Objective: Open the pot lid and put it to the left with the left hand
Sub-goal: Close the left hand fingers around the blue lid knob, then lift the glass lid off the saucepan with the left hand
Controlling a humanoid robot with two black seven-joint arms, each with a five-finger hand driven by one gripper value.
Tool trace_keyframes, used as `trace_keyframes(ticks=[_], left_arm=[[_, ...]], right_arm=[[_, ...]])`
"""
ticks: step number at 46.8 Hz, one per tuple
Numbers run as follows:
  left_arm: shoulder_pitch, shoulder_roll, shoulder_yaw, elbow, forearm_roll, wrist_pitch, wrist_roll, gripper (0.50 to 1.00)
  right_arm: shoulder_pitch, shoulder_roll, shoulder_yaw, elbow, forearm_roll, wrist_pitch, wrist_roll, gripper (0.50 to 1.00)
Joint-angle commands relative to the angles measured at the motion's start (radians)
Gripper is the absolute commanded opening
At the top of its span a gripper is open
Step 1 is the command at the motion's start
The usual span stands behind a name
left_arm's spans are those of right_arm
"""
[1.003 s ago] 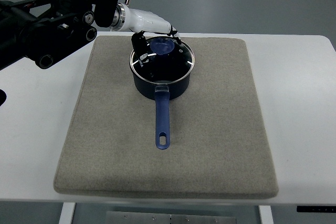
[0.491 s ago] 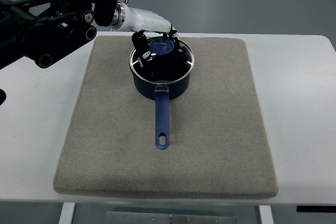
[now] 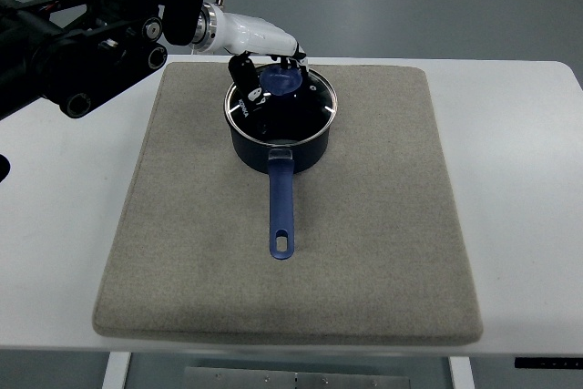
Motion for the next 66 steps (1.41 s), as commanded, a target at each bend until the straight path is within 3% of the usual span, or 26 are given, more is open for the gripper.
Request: trace_keyframes(ticks=[1,8,14,39,55,66], left_arm=[[-0.002,0.000,0.000,0.000,0.000,0.000,0.000,0.664],[-0.002,0.002,-0.001,0.000,0.000,0.000,0.000,0.536],[-0.003,0.002,-0.001,0.000,0.000,0.000,0.000,0.500],[-0.011,0.017,-0.012,-0.011,-0.006,-0.003,0.003,0.500],[-0.023,0.106,-0.055,-0.049,-0.041,-0.008,0.003,0.500],[-0.028,0.221,-0.049,-0.055,-0.077,-0.012,0.001,0.500]], right_arm=[[0.000,0.000,0.000,0.000,0.000,0.000,0.000,0.917],[0.000,0.000,0.000,0.000,0.000,0.000,0.000,0.917],[0.000,0.000,0.000,0.000,0.000,0.000,0.000,0.917],[0.000,0.000,0.000,0.000,0.000,0.000,0.000,0.917],[0.000,0.000,0.000,0.000,0.000,0.000,0.000,0.917],[0.000,0.000,0.000,0.000,0.000,0.000,0.000,0.917]])
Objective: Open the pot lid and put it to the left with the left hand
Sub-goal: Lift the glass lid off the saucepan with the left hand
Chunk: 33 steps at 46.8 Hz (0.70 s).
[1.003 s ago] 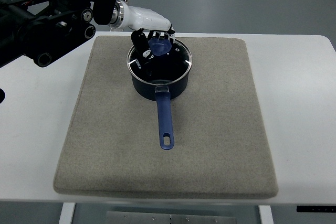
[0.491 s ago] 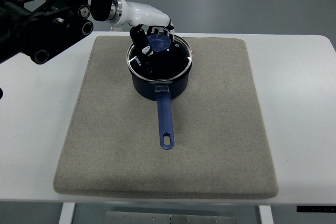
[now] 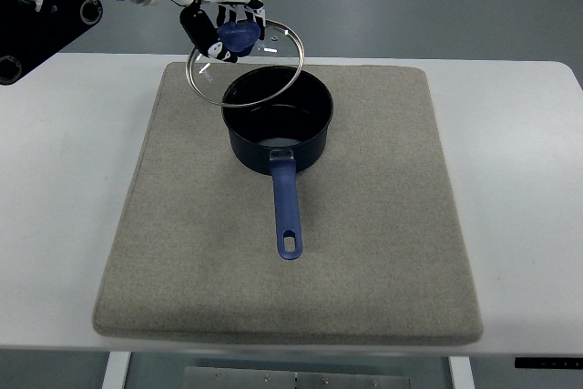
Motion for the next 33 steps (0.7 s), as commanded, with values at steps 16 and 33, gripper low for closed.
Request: trace_keyframes(ticks=[16,33], left_arm=[[0.041,0.180,0.020,-0.008,0.004,0.000,-0.004,0.500],[0.140,0.203,0.021,0.005,0.015,0.012,-0.004,0.500]], right_arm=[[0.000,0.000,0.000,0.000,0.000,0.000,0.000,0.917],[0.000,0.000,0.000,0.000,0.000,0.000,0.000,0.917]])
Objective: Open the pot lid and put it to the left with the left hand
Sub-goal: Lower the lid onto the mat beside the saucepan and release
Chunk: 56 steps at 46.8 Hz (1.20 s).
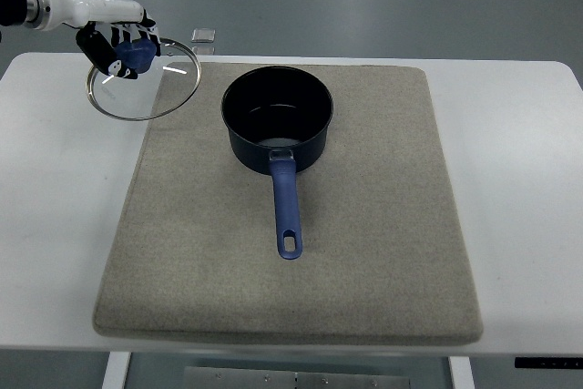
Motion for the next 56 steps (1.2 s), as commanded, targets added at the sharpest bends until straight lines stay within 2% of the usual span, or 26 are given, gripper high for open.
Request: trace_keyframes(ticks=[1,7,16,40,50,56], left_arm=[[0.013,-0.003,-0.001,0.002,0.003,0.001,0.000,0.500],[0.036,-0.013,0.000,0.014,0.009,0.004,0.002,0.500],[0.084,-0.047,0.000,0.038,0.011,0.056,0.005,0.500],[0.106,-0.136,0.002,0.115,0.012,0.062,0.006,0.500],[0.121,-0.153,0.002,0.121,0.018,0.119,0.006,0.500],[0.124,-0.164,0.002,0.121,0.017,0.128,0.006,0.500]], right_arm=[[0.000,0.000,0.000,0.000,0.000,0.000,0.000,0.917],[0.000,0.000,0.000,0.000,0.000,0.000,0.000,0.917],[0.000,0.000,0.000,0.000,0.000,0.000,0.000,0.917],[0.000,0.000,0.000,0.000,0.000,0.000,0.000,0.917],[0.000,0.000,0.000,0.000,0.000,0.000,0.000,0.917],[0.000,0.000,0.000,0.000,0.000,0.000,0.000,0.917]])
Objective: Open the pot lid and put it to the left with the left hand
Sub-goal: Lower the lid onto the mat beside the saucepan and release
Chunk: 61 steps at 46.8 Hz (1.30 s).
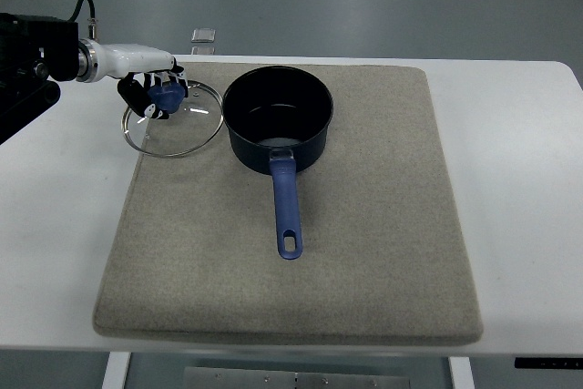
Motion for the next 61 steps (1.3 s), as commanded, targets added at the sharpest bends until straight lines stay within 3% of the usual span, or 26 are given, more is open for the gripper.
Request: trace_keyframes(ticks=[1,7,10,15,25,29,34,39,47,61], left_arm=[[0.001,-0.004,0.001,0.000,-0.002,0.001,0.000,0.500],[0.001,-0.004,-0.001,0.000,-0.002,0.001,0.000,0.501],[0.002,-0.004,0.001,0.000,-0.002,0.001,0.000,0.555],[0.002,-0.003,0.001,0.000,-0.003,0.001,0.000,0.705],[0.007,-0.004,0.001,0.000,-0.005,0.003,0.000,0.878],[0.009,-0.004,0.001,0.000,-0.005,0.001,0.000,0.889],[0.009,-0.003,0.001,0.000,-0.012,0.003,0.000,0.958],[0.010,-0.001,-0.001,-0.001,-0.023,0.003,0.000,0.988],[0.010,0.011,-0.012,-0.005,-0.086,0.003,0.000,0.990],[0.010,0.083,-0.013,-0.003,-0.589,0.003,0.000,0.992]], right_arm=[[0.000,0.000,0.000,0.000,0.000,0.000,0.000,0.917],[0.000,0.000,0.000,0.000,0.000,0.000,0.000,0.917],[0.000,0.000,0.000,0.000,0.000,0.000,0.000,0.917],[0.000,0.000,0.000,0.000,0.000,0.000,0.000,0.917],[0.000,0.000,0.000,0.000,0.000,0.000,0.000,0.917],[0.000,0.000,0.000,0.000,0.000,0.000,0.000,0.917],[0.000,0.000,0.000,0.000,0.000,0.000,0.000,0.917],[0.000,0.000,0.000,0.000,0.000,0.000,0.000,0.917],[0.000,0.000,0.000,0.000,0.000,0.000,0.000,0.917],[0.000,0.000,0.000,0.000,0.000,0.000,0.000,0.917]])
